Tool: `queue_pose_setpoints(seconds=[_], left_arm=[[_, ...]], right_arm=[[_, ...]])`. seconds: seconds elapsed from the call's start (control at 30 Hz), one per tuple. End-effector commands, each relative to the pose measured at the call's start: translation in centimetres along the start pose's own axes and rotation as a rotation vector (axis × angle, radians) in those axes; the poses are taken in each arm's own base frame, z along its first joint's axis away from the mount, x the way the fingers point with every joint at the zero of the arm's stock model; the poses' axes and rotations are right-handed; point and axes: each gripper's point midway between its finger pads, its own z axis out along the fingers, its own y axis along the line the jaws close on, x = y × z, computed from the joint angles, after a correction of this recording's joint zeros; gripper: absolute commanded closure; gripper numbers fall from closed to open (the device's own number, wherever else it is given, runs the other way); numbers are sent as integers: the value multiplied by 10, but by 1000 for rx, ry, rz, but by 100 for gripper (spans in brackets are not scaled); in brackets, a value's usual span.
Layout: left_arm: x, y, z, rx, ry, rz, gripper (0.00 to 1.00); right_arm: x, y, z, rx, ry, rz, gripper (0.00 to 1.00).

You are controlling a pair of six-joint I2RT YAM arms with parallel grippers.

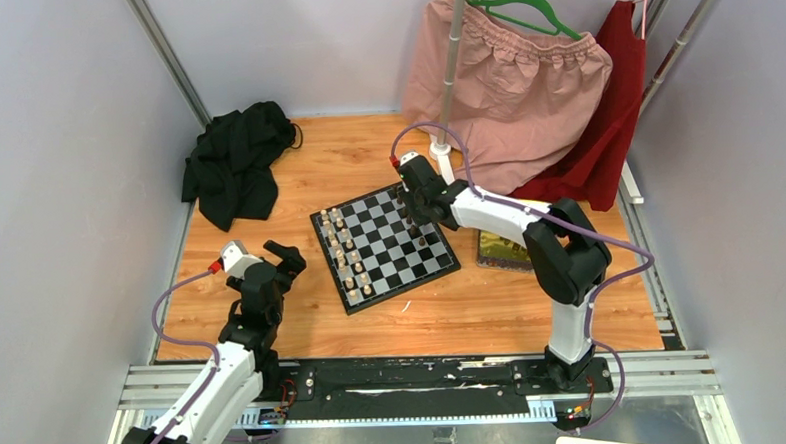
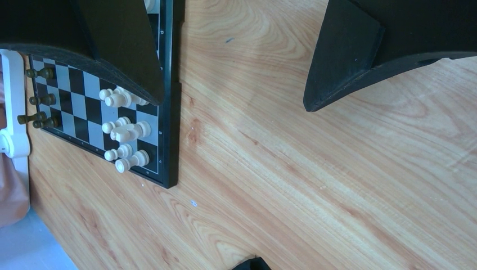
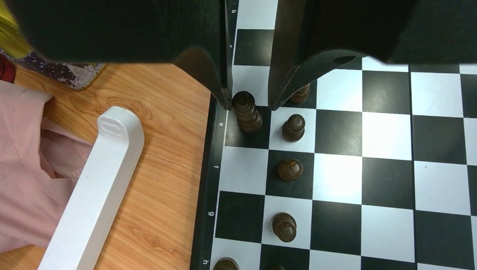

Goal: Set up the chess pieces on the board
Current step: Move the chess piece to the chessboard.

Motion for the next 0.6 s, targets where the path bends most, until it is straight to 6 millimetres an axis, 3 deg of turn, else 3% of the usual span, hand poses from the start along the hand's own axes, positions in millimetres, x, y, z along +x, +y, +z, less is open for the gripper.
queue_pose_setpoints(seconds=[0.0, 0.1, 0.33, 0.57], left_arm=[[-1, 2, 2, -3, -18, -4, 0], [-1, 1, 2, -2, -16, -3, 0], [-1, 1, 3, -4, -15, -2, 0], [0, 1, 4, -3, -13, -1, 0]], right_arm=[[-13, -1, 5, -14, -24, 25, 69], [-13, -3, 6, -15, -25, 27, 73], [-15, -7, 6, -13, -27, 31, 95], [-17, -9, 1, -8, -37, 32, 100]])
